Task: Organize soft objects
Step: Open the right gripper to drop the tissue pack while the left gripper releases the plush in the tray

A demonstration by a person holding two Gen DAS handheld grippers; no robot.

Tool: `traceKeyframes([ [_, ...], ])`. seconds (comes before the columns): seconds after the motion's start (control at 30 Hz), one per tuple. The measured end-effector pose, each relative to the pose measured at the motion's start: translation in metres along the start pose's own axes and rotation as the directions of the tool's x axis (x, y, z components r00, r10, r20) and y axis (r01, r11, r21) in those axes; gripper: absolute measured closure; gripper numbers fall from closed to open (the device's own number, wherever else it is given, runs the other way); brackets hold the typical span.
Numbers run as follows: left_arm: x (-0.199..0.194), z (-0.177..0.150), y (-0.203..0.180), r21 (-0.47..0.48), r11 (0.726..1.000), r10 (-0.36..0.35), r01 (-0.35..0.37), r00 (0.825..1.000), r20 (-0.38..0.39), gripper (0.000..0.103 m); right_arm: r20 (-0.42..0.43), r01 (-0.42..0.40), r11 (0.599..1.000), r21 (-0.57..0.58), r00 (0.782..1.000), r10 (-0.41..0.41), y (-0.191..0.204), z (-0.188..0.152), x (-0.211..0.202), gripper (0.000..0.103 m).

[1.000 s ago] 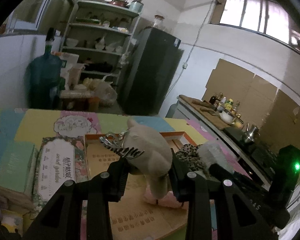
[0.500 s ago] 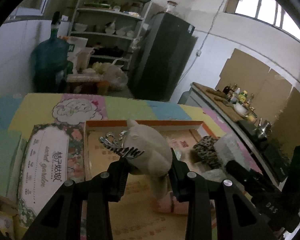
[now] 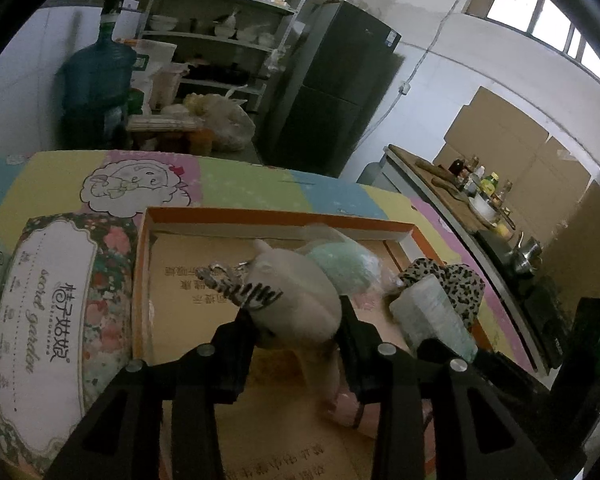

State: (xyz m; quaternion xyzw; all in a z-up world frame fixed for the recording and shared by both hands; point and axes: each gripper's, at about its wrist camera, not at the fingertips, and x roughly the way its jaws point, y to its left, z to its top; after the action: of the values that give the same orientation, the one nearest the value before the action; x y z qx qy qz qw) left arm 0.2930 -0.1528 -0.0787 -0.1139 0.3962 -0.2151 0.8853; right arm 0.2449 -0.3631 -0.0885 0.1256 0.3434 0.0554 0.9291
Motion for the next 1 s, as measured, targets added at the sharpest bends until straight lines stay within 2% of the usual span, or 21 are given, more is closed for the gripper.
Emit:
traceKeyframes([
  [0.13,0.001,0.001,0.006,-0.039,0.999,-0.014,0.014,1.000,-0.011,0.062,-0.011,0.000,1.000,0.001,1.000,0.000,0.000,0.000,0.003,0.049],
  [0.5,-0.003,0.001,-0.004,0.010,0.999,0.031,-0.031,1.000,-0.002,0.057,-0.028,0.003,1.000,0.000,1.000,-0.003,0.000,0.000,0.009,0.048],
  [0.6,-0.010,0.000,-0.008,0.029,0.998,0.052,-0.052,0.999,0.017,0.046,-0.032,0.007,1.000,0.002,0.999,-0.007,0.000,0.000,0.011,0.048],
  [0.67,-0.016,0.001,-0.012,0.041,0.998,0.056,-0.057,0.998,0.040,0.032,-0.034,0.005,1.000,0.004,0.999,-0.004,0.000,0.001,0.012,0.046],
  [0.83,-0.033,0.001,-0.019,0.072,0.994,0.070,-0.077,0.993,0.090,0.030,-0.025,-0.006,1.000,0.009,1.000,0.006,0.000,-0.001,0.009,0.041],
  [1.0,-0.056,-0.001,-0.025,0.098,0.994,0.039,-0.053,0.989,0.143,0.030,-0.005,-0.005,1.000,0.023,1.000,0.005,0.000,-0.002,0.004,0.039],
])
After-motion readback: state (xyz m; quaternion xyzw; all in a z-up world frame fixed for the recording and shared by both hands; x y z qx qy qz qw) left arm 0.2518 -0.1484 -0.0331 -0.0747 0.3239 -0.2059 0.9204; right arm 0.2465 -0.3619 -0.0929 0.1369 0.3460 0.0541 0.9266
